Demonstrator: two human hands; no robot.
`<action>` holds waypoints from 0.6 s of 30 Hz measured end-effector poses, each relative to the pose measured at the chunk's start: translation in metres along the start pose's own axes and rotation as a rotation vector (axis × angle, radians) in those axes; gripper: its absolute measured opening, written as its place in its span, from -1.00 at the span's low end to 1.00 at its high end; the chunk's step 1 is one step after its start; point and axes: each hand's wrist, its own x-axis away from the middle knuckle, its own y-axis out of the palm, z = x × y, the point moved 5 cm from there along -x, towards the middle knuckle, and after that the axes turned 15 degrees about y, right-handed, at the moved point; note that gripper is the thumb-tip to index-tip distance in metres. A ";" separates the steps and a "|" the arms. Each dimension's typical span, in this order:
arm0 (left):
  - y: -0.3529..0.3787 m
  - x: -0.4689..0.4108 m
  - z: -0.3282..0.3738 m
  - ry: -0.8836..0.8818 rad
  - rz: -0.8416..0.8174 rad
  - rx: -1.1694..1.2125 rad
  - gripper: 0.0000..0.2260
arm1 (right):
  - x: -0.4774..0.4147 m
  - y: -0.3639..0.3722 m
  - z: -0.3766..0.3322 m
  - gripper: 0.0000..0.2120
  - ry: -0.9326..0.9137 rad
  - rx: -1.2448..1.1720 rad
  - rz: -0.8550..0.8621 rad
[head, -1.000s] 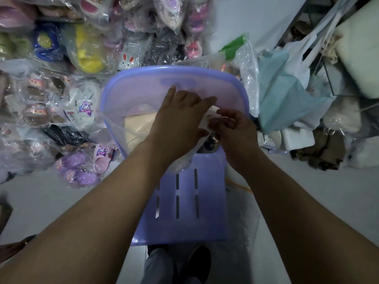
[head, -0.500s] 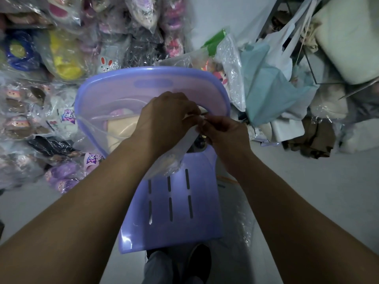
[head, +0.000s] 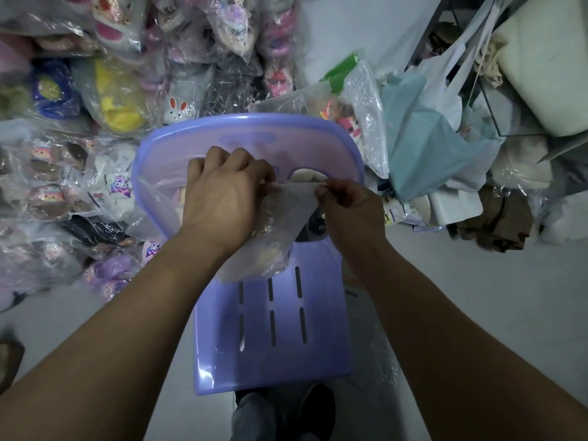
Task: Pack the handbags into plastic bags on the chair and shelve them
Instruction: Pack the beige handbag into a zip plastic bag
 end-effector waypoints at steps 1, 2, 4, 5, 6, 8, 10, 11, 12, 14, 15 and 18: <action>-0.001 0.001 -0.001 0.012 0.009 -0.005 -0.81 | 0.000 0.002 -0.001 -0.90 -0.006 0.018 0.005; -0.002 0.000 -0.002 0.022 0.018 -0.005 -0.81 | 0.002 0.003 -0.002 -0.91 -0.002 0.025 0.011; -0.002 0.000 -0.007 0.009 0.007 0.007 -0.82 | 0.002 0.003 -0.002 -0.92 0.017 0.007 0.028; -0.001 0.001 -0.011 -0.001 -0.010 0.008 -0.82 | 0.001 0.003 -0.001 -0.92 0.023 0.002 0.045; 0.000 0.004 -0.015 -0.010 -0.019 0.003 -0.81 | 0.001 0.003 -0.002 -0.93 0.025 0.010 0.063; 0.000 0.011 -0.019 -0.046 -0.010 0.023 -0.80 | -0.001 0.003 -0.002 -0.92 0.007 0.062 0.098; 0.000 0.016 -0.018 -0.078 0.016 0.083 -0.85 | 0.003 0.007 -0.006 -0.89 -0.064 0.133 0.141; 0.001 0.017 -0.017 -0.082 0.022 0.107 -0.87 | 0.007 0.008 -0.011 -0.85 -0.171 0.190 0.190; 0.002 0.016 -0.016 -0.077 0.023 0.120 -0.87 | 0.013 0.011 -0.017 -0.76 -0.313 0.271 0.247; 0.004 0.013 -0.012 -0.048 0.034 0.127 -0.85 | 0.025 0.024 -0.029 -0.64 -0.571 0.482 0.294; 0.003 0.011 -0.011 -0.036 0.047 0.126 -0.84 | 0.028 0.034 -0.032 -0.66 -0.631 0.576 0.261; 0.002 0.012 -0.010 -0.027 0.069 0.115 -0.84 | 0.029 0.057 -0.037 -0.79 -0.623 0.770 0.154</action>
